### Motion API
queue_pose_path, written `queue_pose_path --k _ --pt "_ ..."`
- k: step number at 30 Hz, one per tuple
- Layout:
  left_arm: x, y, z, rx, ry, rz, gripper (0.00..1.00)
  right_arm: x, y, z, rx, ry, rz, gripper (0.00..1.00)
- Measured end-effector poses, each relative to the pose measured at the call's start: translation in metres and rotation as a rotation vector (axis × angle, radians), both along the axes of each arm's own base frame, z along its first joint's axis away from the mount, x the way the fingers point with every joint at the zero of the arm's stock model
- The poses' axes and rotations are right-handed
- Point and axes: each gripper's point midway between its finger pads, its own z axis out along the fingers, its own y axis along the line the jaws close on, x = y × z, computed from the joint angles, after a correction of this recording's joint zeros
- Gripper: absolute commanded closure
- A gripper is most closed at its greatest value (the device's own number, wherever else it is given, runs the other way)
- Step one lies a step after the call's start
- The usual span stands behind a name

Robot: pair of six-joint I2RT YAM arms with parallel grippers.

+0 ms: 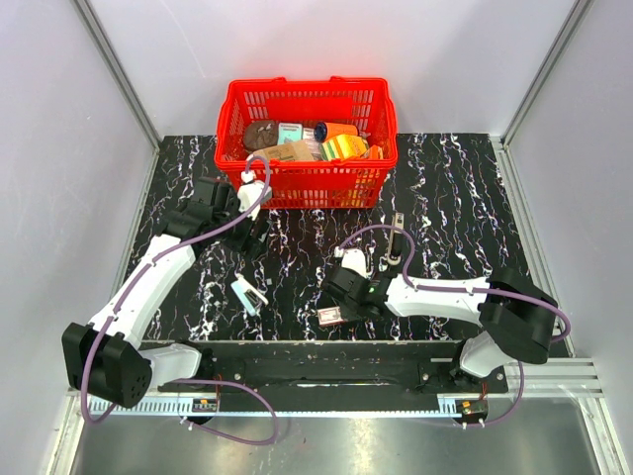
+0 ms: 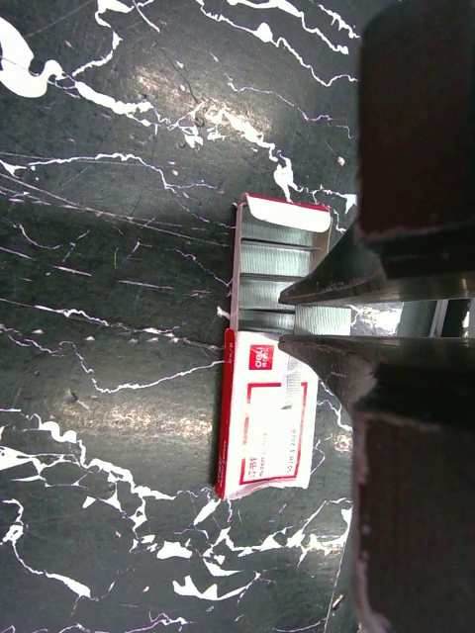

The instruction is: Unload the staples from the stapler

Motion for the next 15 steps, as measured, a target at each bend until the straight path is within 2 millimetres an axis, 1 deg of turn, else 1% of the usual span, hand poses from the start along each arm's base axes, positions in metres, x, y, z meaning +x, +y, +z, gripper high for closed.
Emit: queue_pose_path --k 15 --pt "-0.0011 -0.0008 -0.0012 -0.004 0.005 -0.004 0.18 0.0015 -0.0037 -0.0028 -0.011 -0.012 -0.007 0.9"
